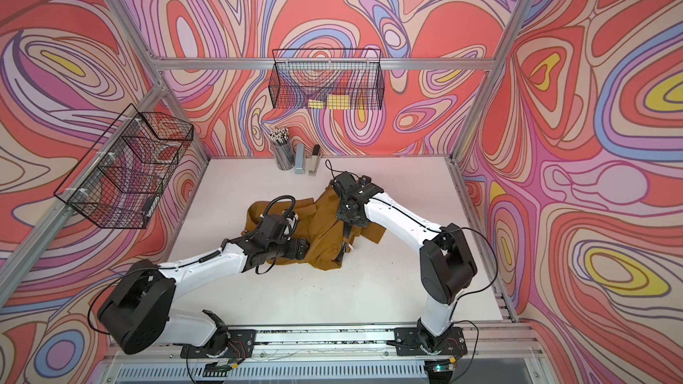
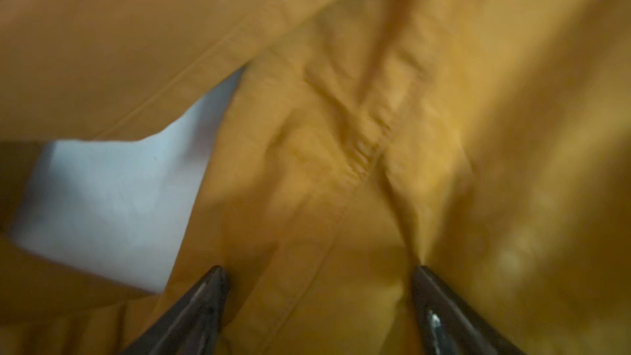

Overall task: Remove the belt from the trousers
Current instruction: Adjust the trousers at the center of the board.

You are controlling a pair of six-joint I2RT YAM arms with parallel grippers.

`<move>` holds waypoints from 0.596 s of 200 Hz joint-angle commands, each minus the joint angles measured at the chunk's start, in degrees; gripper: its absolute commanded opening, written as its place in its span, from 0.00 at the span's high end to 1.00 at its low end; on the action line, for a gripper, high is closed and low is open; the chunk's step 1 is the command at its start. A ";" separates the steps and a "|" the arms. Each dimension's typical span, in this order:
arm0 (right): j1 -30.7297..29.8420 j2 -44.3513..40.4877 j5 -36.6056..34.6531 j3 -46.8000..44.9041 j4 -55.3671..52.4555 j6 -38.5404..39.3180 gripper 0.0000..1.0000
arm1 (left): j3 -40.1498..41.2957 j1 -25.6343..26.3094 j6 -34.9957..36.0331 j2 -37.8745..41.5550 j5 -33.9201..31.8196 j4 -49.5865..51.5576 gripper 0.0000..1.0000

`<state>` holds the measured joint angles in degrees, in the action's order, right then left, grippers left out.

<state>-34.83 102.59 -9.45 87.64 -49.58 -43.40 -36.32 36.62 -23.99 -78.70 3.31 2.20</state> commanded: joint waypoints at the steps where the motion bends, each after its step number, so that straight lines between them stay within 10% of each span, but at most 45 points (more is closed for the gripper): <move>1: 0.50 2.63 0.21 8.25 0.63 20.57 1.00 | 4.83 6.31 -7.64 1.79 -3.04 -5.38 0.14; 57: -3.11 0.04 1.13 14.41 3.40 53.00 1.00 | -4.37 21.96 -11.06 -10.02 -11.50 -22.44 0.12; 119: -2.97 -7.40 -3.20 11.39 15.52 72.98 1.00 | -7.80 21.38 6.34 0.34 -18.79 -19.85 0.01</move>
<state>-37.80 101.34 -12.38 99.94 -45.19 17.19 -42.46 59.48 -27.94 -86.54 -10.57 -18.76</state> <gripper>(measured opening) 0.407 0.948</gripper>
